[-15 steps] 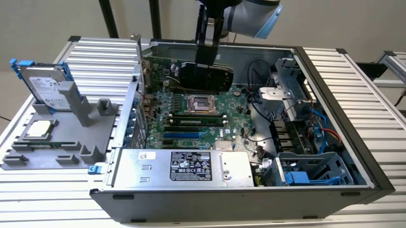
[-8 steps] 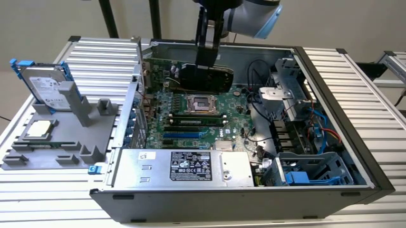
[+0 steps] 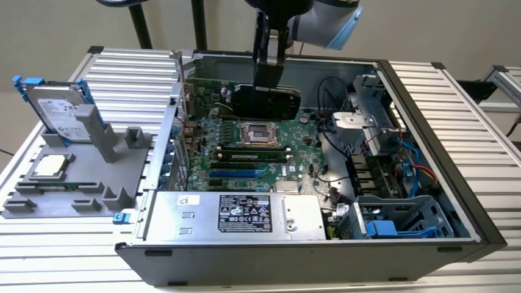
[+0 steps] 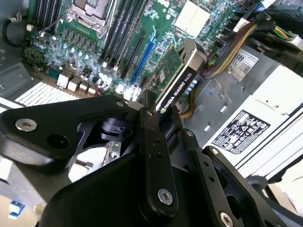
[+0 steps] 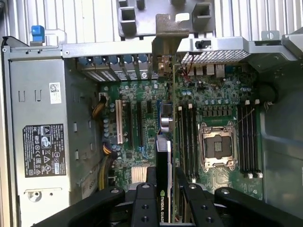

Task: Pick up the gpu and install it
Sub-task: 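Insert the gpu into the slot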

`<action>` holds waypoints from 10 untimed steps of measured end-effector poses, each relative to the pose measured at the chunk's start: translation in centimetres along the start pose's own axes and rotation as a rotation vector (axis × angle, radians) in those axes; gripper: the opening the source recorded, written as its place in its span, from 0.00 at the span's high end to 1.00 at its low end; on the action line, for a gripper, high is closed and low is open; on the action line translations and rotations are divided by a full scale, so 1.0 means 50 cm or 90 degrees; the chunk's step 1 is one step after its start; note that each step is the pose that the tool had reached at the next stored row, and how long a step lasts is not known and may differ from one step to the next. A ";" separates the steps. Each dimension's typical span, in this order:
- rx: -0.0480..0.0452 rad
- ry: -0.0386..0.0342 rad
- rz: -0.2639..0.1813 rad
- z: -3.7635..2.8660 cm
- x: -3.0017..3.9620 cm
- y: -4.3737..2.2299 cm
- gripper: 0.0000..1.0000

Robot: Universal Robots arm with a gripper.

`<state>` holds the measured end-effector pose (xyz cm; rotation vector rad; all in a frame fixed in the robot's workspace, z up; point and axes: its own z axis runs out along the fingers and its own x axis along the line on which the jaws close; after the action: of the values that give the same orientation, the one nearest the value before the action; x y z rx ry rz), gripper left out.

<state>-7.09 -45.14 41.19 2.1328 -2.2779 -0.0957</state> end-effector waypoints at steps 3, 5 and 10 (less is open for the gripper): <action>0.0009 0.0004 -0.008 0.002 0.000 -0.001 1.00; 0.0010 0.0006 -0.011 0.002 0.000 -0.002 1.00; 0.0010 0.0006 -0.012 0.002 0.000 -0.002 1.00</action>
<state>-7.02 -45.14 41.07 2.1545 -2.2589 -0.0931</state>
